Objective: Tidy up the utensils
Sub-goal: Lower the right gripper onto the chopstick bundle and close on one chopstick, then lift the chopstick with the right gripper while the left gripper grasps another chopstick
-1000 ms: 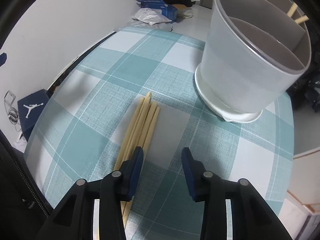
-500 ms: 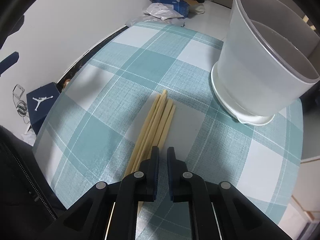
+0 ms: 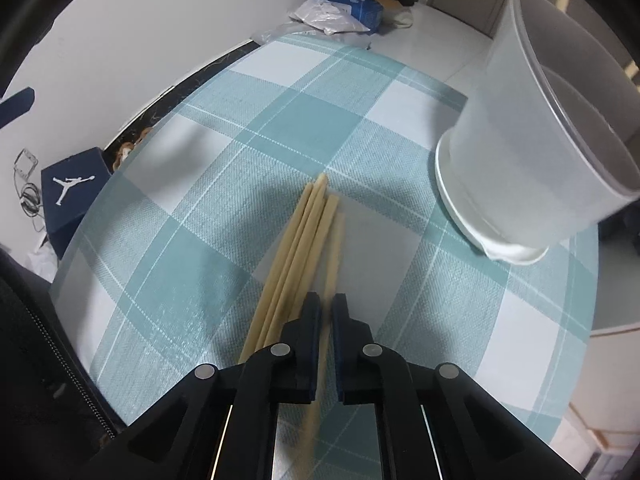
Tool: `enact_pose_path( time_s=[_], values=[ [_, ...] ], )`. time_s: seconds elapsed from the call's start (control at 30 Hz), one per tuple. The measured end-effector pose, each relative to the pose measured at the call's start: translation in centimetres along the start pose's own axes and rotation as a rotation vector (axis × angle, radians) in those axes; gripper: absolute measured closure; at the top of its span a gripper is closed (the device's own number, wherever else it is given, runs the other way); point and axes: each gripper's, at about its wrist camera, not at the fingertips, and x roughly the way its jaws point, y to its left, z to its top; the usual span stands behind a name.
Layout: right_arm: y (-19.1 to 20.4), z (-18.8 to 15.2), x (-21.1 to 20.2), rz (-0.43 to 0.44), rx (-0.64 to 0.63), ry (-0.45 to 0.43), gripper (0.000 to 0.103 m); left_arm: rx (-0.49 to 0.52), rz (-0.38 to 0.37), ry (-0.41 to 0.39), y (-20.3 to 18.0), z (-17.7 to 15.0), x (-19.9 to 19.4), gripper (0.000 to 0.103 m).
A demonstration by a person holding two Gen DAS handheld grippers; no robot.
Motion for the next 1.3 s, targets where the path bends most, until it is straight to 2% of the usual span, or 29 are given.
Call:
enact_pose_path(
  time_s=[0.1,0.27,0.37,0.47,0.6,0.63,0.67,0.73,0.83,1.0,1.17,1.3],
  values=[
    [-0.8,-1.0,-0.3,0.020,0.019,0.024,0.098,-0.001,0.001,0.001,0.0,-0.1,0.0,0.001],
    [-0.8,-1.9,-0.4,0.045,-0.030,0.047,0.095,-0.010,-0.011,-0.002,0.0,0.0,0.1,0.001],
    [-0.4,-1.4,-0.2,0.025,-0.044,0.040,0.093,-0.018,-0.025,-0.002,0.1,-0.1,0.2,0.001],
    [0.0,-0.3,0.2,0.016,-0.055,0.004,0.088,-0.015,-0.007,0.009,0.3,-0.3,0.5,0.001],
    [0.3,1.3,0.9,0.024,-0.047,-0.032,0.089,0.008,0.037,0.024,0.4,-0.6,1.1,0.001],
    [0.1,1.3,0.9,0.032,-0.044,-0.038,0.094,0.017,0.047,0.032,0.4,-0.7,1.3,0.001],
    [-0.1,1.5,1.0,0.048,-0.030,-0.046,0.098,0.031,0.060,0.048,0.4,-0.9,1.7,0.001],
    [-0.8,1.6,1.0,0.084,0.002,-0.059,0.099,0.046,0.059,0.088,0.2,-1.2,2.4,0.001],
    [-1.7,1.1,-0.1,0.114,0.051,-0.135,0.099,0.119,0.065,0.125,-1.1,-2.0,3.2,0.002],
    [-5.3,0.9,-2.8,0.265,0.213,-0.247,0.099,0.270,0.072,0.206,-4.2,-4.6,4.8,0.002],
    [-9.0,-0.2,-4.1,0.359,0.384,-0.324,0.099,0.263,0.060,0.319,-5.1,-5.7,7.0,0.002],
    [-11.5,-1.4,-5.6,0.410,0.476,-0.406,0.099,0.276,0.107,0.335,-5.2,-6.2,7.8,0.002]
  ],
)
